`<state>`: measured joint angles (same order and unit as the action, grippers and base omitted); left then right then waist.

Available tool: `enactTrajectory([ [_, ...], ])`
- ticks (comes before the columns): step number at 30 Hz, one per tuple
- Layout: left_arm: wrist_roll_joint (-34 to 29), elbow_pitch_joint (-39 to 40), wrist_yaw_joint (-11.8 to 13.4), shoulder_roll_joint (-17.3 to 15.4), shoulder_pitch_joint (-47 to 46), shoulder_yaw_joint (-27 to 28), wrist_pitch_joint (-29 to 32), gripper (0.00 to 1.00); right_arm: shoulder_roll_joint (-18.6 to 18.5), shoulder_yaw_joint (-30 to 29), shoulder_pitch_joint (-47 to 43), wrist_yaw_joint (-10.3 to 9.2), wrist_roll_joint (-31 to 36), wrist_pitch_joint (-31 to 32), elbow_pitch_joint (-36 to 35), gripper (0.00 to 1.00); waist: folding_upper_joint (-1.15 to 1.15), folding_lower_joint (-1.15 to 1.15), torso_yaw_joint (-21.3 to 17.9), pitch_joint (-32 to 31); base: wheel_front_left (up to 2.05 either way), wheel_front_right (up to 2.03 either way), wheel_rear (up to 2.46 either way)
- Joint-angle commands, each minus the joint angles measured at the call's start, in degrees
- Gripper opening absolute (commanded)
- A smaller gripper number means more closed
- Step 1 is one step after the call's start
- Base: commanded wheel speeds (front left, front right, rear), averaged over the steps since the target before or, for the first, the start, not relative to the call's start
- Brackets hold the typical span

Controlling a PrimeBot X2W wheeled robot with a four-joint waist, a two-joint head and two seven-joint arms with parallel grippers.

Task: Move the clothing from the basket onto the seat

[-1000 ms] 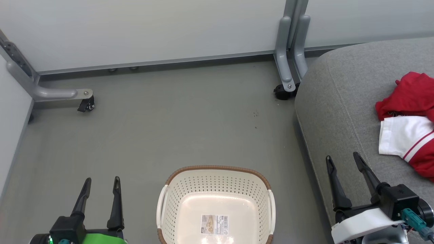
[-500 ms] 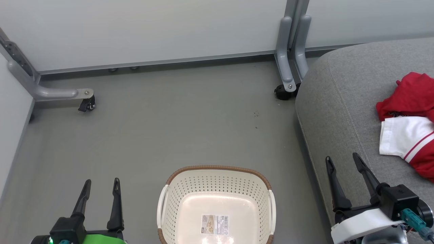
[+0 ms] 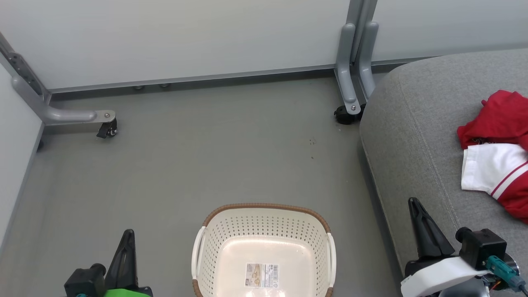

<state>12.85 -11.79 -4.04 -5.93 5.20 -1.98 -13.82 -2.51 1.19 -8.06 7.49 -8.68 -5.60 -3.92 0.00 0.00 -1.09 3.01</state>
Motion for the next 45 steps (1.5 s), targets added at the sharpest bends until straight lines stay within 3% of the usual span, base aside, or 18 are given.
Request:
enactTrajectory([
  [1, 2.9, 0.6, -0.2, 0.0, -0.9, 0.6, 0.6, 0.00, -0.4, 0.0, 0.5, 0.00, -3.2, 0.2, -0.4, 0.00, 0.00, 0.00, 0.0, 0.0, 0.00, 0.00, 0.00],
  [22, 23.5, 0.0, -1.1, 0.8, -3.9, 2.7, 5.8, 0.00, -1.8, -0.2, 4.5, 0.00, -26.5, 2.0, 4.6, 0.00, 0.00, 0.00, 0.2, -0.5, 0.00, 0.00, 0.00],
  [45, 41.2, -0.7, -1.9, 1.5, -6.4, 4.6, 10.4, 0.00, -2.4, -1.2, 7.7, 0.00, -45.8, 4.0, 8.7, 0.00, 0.00, 0.00, 0.4, -1.0, 0.00, 0.00, 0.00],
])
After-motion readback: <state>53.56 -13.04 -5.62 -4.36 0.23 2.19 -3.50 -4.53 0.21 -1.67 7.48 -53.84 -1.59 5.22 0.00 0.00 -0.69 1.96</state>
